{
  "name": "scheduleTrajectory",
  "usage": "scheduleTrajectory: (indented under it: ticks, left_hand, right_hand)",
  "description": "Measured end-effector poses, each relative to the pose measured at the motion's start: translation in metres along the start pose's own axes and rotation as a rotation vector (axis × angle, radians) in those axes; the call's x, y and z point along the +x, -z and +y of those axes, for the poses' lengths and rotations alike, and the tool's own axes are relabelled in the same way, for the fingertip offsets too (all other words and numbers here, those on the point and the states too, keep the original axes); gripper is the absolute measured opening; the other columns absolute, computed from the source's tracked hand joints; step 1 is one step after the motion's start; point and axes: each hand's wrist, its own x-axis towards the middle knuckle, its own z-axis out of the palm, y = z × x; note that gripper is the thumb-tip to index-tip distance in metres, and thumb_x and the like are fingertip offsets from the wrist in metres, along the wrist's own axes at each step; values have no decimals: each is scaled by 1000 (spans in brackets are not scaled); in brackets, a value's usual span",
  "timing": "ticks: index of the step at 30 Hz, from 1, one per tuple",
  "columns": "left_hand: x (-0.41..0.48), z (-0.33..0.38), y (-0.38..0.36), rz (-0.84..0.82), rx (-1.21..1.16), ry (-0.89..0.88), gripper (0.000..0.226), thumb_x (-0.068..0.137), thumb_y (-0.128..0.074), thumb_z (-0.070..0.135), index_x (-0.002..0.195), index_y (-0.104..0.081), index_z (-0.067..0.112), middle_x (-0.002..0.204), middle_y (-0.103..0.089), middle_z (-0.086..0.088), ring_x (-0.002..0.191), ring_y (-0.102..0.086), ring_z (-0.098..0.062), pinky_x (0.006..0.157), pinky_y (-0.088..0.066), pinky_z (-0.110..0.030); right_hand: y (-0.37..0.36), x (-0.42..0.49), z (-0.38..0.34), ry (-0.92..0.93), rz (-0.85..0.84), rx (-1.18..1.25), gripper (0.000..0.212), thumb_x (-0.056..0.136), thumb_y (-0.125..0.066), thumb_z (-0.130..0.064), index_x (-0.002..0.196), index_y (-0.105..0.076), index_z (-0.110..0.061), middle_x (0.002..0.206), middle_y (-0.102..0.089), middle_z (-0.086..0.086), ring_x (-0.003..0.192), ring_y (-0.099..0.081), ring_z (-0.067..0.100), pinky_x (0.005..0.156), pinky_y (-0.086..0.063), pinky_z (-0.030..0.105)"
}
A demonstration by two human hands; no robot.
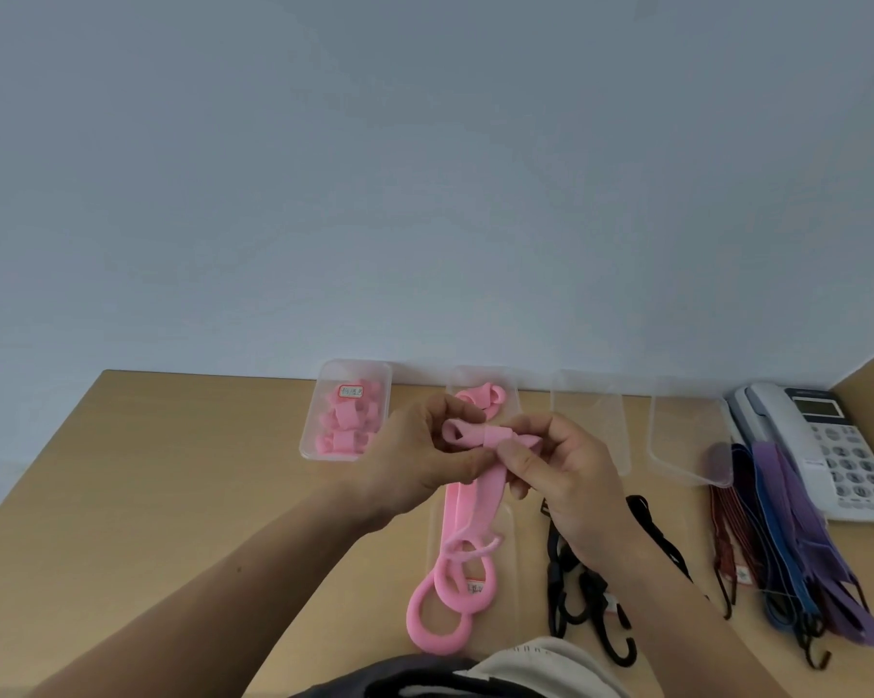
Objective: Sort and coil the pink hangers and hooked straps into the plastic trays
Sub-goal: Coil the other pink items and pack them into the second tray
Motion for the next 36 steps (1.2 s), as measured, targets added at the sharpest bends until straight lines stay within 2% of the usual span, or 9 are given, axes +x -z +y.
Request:
scheduleTrajectory:
  ticks: [3,10,14,16,19,21,26,32,36]
  left_hand:
    - [-3,4,0,-73,48,-9,10,81,-76,17,87,-69,16,81,-73,-9,68,-65,-19,64,-56,-30]
    - [-5,10,0,-95,-49,75,30,81,-76,21,96,-61,-1,80,-71,-16,71,-64,-30,63,-54,-32]
    - [-3,11,-4,-70,-123,105,26,80,-73,24,91,-64,2,78,-68,-19,70,-62,-30,60,-53,-31]
    - [-3,10,-5,-63,-130,88,25,79,-76,21,91,-65,2,76,-68,-16,69,-61,-28,60,-53,-30]
    - [-3,10,-5,-51,-116,33,25,79,-78,16,95,-66,1,77,-68,-13,69,-63,-25,63,-53,-29]
    - [-3,11,-5,-25,-99,1,28,77,-78,15,97,-66,0,81,-68,-16,71,-64,-25,64,-53,-30]
    - [-4,10,-5,-14,-46,-72,24,80,-78,7,99,-65,-1,96,-64,-29,77,-61,-27,72,-54,-38]
    - [-3,6,-5,-10,-9,-39,39,74,-81,11,108,-63,10,103,-64,-21,89,-63,-24,86,-55,-47]
    - [-1,6,-2,-75,14,11,32,80,-80,10,107,-63,7,94,-69,-20,73,-64,-25,72,-57,-37]
  right_hand:
    - [2,-1,-2,30,-8,26,15,86,-68,0,99,-66,-5,72,-64,12,54,-55,19,55,-48,25]
    - [0,-7,-4,69,-29,28,21,82,-68,10,100,-64,-2,74,-63,-2,66,-58,11,64,-50,22]
    - [0,-9,-7,105,-26,-4,25,81,-70,10,101,-64,-4,89,-66,21,83,-66,33,79,-58,39]
    - [0,-10,-6,104,-30,16,26,80,-69,13,101,-63,-2,93,-66,24,87,-67,32,83,-57,42]
    - [2,-9,-5,62,-48,91,28,79,-70,11,103,-60,0,87,-67,10,81,-65,22,75,-57,35]
    - [3,-7,-6,34,-51,106,27,77,-70,-5,102,-61,-2,78,-66,3,68,-61,18,64,-53,28]
    - [-1,-4,-9,-40,31,71,27,75,-74,-32,90,-69,-11,68,-64,13,53,-55,22,51,-49,29]
    - [3,-5,-9,-38,29,-13,6,86,-70,-11,90,-68,-7,63,-65,6,47,-55,17,46,-47,25]
    - [3,-6,-10,-5,30,31,8,84,-71,-8,91,-69,-11,65,-66,6,47,-55,17,47,-48,24]
